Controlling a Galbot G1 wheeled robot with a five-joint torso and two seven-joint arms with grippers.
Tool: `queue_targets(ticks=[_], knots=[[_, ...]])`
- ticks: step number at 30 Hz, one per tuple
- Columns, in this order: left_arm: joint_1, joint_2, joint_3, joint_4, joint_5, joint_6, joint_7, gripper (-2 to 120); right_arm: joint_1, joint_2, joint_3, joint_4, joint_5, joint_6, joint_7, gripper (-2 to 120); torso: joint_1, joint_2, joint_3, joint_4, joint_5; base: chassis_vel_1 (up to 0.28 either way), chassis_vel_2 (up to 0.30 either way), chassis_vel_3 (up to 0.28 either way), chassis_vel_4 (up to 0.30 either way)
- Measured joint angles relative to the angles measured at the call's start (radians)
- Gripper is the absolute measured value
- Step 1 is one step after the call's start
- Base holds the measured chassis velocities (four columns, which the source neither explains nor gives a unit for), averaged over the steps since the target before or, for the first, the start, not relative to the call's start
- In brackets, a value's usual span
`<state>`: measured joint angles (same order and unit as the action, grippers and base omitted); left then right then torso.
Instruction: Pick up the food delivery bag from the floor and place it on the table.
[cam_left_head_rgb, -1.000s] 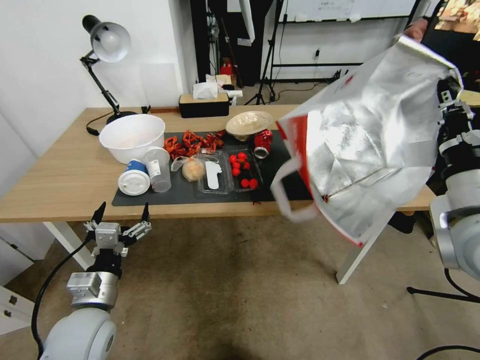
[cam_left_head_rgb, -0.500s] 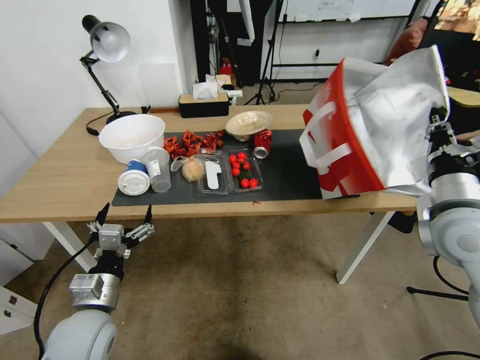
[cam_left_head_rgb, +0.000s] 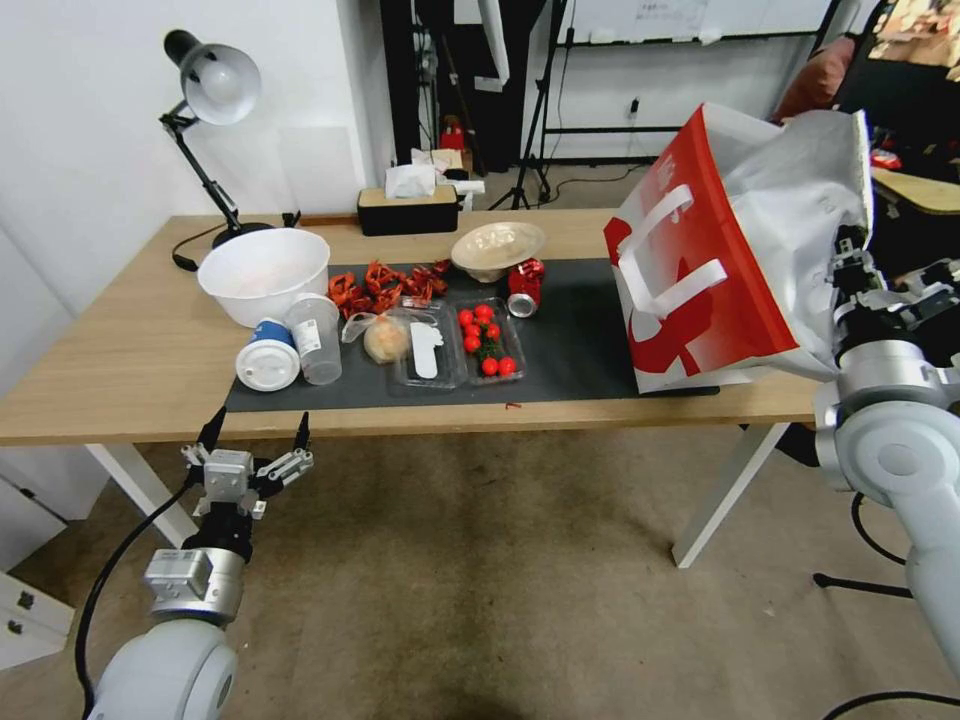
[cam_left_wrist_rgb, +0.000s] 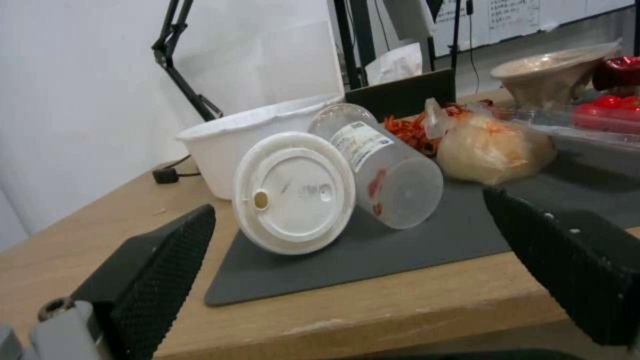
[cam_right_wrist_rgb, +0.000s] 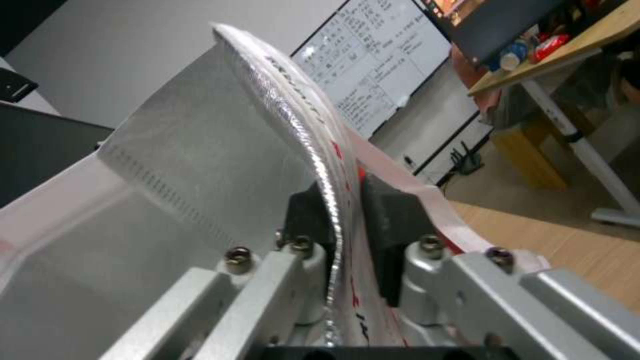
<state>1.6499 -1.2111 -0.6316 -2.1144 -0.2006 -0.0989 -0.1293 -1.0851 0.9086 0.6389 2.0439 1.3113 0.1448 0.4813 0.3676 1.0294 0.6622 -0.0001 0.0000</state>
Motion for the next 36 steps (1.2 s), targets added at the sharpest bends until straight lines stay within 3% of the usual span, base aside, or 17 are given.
queue_targets(ticks=[15,23,36], knots=[[-0.001,-0.01,0.008,0.004,0.009,-0.005,0.006,100,0.023,-0.029,0.014,-0.038,0.002,-0.012,-0.048,73,0.0,0.0,0.0,0.0,0.0,0.0,0.0,0.0,0.0],[-0.002,-0.01,0.007,0.004,0.009,-0.012,0.006,100,0.009,-0.042,0.036,-0.032,-0.003,-0.012,-0.078,99,0.0,0.0,0.0,0.0,0.0,0.0,0.0,0.0,0.0],[-0.002,-0.018,0.016,-0.003,0.015,-0.016,0.007,100,-0.008,-0.084,0.078,-0.031,-0.007,-0.004,-0.113,100,0.0,0.0,0.0,0.0,0.0,0.0,0.0,0.0,0.0]])
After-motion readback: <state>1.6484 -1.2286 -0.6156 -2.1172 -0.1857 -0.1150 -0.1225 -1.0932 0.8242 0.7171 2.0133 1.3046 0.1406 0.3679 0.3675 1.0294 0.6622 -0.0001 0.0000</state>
